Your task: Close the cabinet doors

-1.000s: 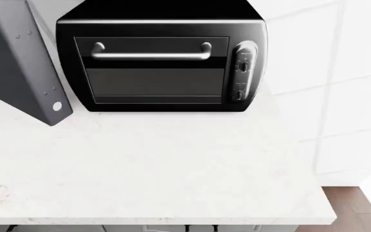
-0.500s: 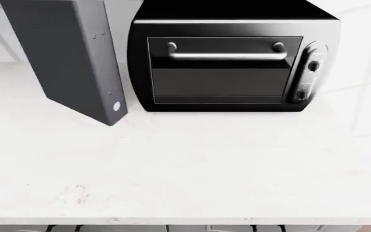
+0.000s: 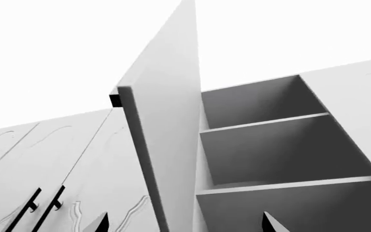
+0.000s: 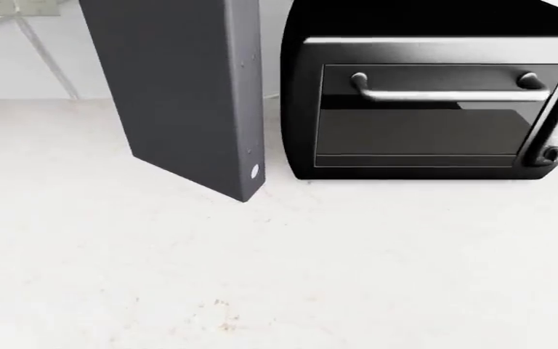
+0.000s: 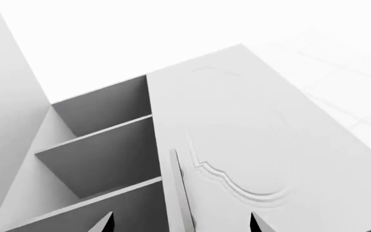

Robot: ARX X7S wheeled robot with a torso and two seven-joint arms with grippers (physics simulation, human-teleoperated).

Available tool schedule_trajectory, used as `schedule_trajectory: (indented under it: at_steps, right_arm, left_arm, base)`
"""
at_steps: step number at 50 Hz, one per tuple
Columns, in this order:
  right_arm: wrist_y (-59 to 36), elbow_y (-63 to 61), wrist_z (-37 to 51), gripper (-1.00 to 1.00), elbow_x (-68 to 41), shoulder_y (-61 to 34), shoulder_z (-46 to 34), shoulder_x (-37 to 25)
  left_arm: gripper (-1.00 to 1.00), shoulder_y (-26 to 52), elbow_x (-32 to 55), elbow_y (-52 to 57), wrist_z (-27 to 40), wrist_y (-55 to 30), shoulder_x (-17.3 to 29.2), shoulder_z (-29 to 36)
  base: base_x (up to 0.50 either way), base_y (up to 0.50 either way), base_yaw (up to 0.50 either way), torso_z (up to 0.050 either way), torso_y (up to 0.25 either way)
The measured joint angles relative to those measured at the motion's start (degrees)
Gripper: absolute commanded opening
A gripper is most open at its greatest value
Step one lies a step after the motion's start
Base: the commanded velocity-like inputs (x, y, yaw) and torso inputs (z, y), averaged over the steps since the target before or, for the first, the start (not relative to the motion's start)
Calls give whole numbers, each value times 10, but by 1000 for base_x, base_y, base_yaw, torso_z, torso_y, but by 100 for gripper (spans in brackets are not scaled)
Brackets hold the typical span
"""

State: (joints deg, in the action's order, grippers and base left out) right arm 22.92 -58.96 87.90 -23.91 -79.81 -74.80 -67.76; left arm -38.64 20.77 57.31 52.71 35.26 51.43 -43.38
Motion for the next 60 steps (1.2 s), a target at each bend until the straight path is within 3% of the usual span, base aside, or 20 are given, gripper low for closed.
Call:
schedule_trajectory:
  at_steps: [10,15,20,29,38,46,53,60]
  right_arm:
    - [1,1,-1,100,4,10,11,2]
    - [8,3,-1,100,6,18,17,3]
    - [16,6,-3,100,7,26,22,4]
    - [22,8,-6,100,3,34,33,4]
    - [32,18,-10,100,0,45,42,3]
    - [38,25,-12,100,-3,54,49,2]
    - [42,30,-14,100,-6,60,55,2]
    - [44,32,-17,100,-8,67,61,2]
  left_arm:
    - [100,9,0,-1,-6,0,-4,8]
    - [100,7,35,-12,-24,56,-8,14]
    - [100,-7,109,-20,-56,124,-9,6]
    - [100,-25,339,-5,-186,192,-40,-33]
    - [100,-43,622,12,-314,158,-93,-189]
    - [100,-46,819,7,-362,96,-112,-351]
    - [100,-42,908,-7,-362,61,-99,-445]
    - [100,-34,919,-21,-333,48,-55,-488]
  base:
    - [277,0,0,0,0]
    - [0,0,0,0,0]
    - [0,0,0,0,0]
    - [0,0,0,0,0]
    - [0,0,0,0,0]
    - [0,0,0,0,0]
    - [0,0,0,0,0]
    - [0,0,0,0,0]
